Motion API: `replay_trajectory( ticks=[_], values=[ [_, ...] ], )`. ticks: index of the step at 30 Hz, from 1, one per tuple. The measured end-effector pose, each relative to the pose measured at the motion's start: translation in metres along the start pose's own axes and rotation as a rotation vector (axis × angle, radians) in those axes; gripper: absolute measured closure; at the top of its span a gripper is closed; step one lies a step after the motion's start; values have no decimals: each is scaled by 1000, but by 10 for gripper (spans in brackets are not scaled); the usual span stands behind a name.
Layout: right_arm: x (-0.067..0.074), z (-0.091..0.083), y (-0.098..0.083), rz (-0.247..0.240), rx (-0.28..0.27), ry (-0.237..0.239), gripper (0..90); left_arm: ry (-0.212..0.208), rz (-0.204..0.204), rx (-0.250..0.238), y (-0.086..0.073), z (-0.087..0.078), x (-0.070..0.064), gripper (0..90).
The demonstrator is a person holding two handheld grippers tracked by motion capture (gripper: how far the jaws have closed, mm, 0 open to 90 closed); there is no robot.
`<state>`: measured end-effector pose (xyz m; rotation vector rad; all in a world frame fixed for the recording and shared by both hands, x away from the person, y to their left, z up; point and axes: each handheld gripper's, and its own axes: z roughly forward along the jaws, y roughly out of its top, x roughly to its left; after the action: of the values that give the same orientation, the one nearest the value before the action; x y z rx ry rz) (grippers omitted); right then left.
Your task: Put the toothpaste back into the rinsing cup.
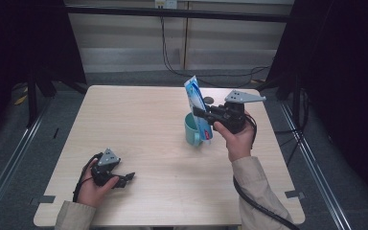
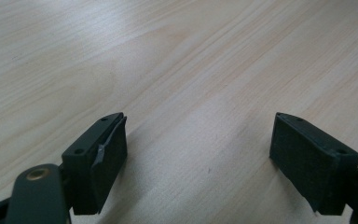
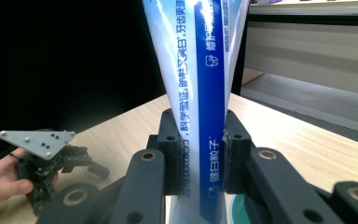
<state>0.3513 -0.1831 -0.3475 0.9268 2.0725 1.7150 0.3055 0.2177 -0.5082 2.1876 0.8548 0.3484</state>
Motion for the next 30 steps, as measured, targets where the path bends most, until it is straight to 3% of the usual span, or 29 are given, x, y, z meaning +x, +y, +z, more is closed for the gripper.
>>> replay_trajectory(
  ticks=[22,30],
  values=[
    [-12,21,14,-2,4,-37,741,-1,4,2,0,0,0,187],
    [-19,23,17,11,-30,-49,741,-1,5,2,0,0,0,187]
  ],
)
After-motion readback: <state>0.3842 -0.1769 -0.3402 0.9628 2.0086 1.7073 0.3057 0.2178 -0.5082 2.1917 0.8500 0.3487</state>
